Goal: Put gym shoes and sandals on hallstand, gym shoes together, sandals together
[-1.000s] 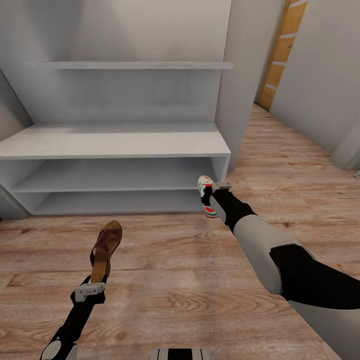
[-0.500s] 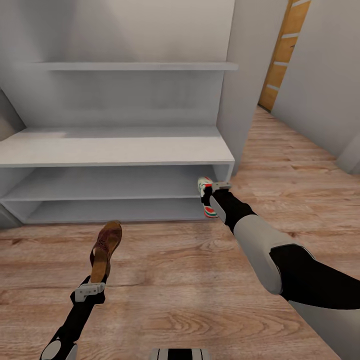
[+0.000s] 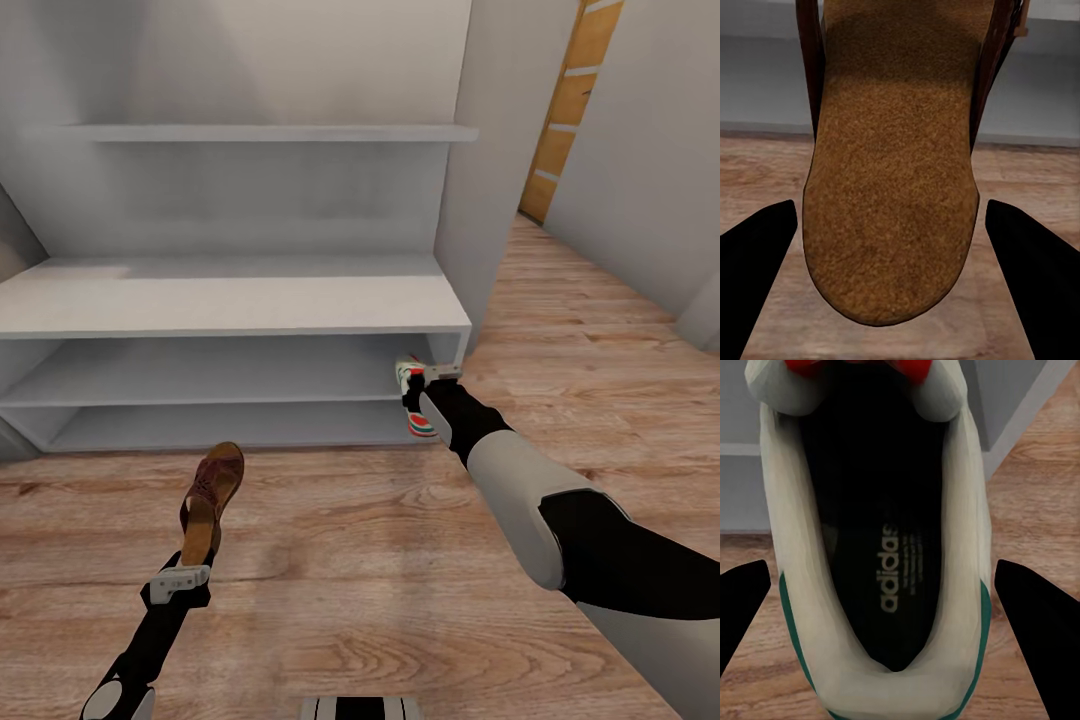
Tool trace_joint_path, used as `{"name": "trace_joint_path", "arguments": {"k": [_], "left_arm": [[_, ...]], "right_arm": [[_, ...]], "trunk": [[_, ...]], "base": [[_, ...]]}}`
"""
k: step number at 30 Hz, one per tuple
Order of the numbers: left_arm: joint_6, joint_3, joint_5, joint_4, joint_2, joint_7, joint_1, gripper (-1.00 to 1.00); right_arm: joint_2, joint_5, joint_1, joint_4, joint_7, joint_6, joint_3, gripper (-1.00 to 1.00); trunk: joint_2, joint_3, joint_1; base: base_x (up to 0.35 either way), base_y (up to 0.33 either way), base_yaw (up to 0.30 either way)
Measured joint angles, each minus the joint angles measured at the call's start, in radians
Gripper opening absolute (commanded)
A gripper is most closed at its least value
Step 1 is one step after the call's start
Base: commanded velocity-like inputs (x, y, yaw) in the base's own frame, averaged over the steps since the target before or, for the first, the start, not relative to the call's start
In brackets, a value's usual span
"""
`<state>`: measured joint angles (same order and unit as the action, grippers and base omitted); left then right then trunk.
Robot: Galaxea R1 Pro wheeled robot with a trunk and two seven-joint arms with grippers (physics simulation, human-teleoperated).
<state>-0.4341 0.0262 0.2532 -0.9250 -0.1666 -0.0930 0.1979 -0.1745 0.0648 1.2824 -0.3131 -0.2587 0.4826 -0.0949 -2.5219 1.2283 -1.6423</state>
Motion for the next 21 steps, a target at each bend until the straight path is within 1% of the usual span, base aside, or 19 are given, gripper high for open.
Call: {"name": "trace_joint_path", "arguments": {"k": [7, 8, 11, 15, 21], "left_arm": [[0.0, 0.0, 0.0, 0.0, 0.0, 0.0, 0.001, -1.0], [-0.005, -0.005, 0.008, -0.006, -0.006, -0.005, -0.005, -1.0], [-0.022, 0.001, 0.025, -0.01, -0.023, -0.022, -0.022, -1.0], [-0.031, 0.001, 0.052, -0.01, -0.046, -0.043, -0.025, -1.0], [-0.032, 0.001, 0.055, -0.01, -0.08, -0.075, -0.025, -1.0]], "right_arm": [[0.0, 0.002, -0.001, -0.001, 0.0, -0.002, 0.0, -1.0], [0.0, 0.009, -0.007, 0.002, 0.005, -0.008, -0.005, -1.0], [0.0, 0.028, -0.024, 0.009, 0.007, -0.024, -0.004, -1.0], [0.0, 0.029, -0.047, 0.009, 0.007, -0.047, -0.004, -1.0], [0.0, 0.029, -0.081, 0.009, 0.007, -0.08, -0.004, -1.0]], "trunk": [[0.0, 0.0, 0.0], [0.0, 0.0, 0.0], [0.0, 0.0, 0.0], [0.0, 0.0, 0.0], [0.0, 0.0, 0.0]], "base": [[0.004, 0.0, 0.0], [0.0, 0.0, 0.0], [0.0, 0.0, 0.0], [0.0, 0.0, 0.0], [0.0, 0.0, 0.0]]}}
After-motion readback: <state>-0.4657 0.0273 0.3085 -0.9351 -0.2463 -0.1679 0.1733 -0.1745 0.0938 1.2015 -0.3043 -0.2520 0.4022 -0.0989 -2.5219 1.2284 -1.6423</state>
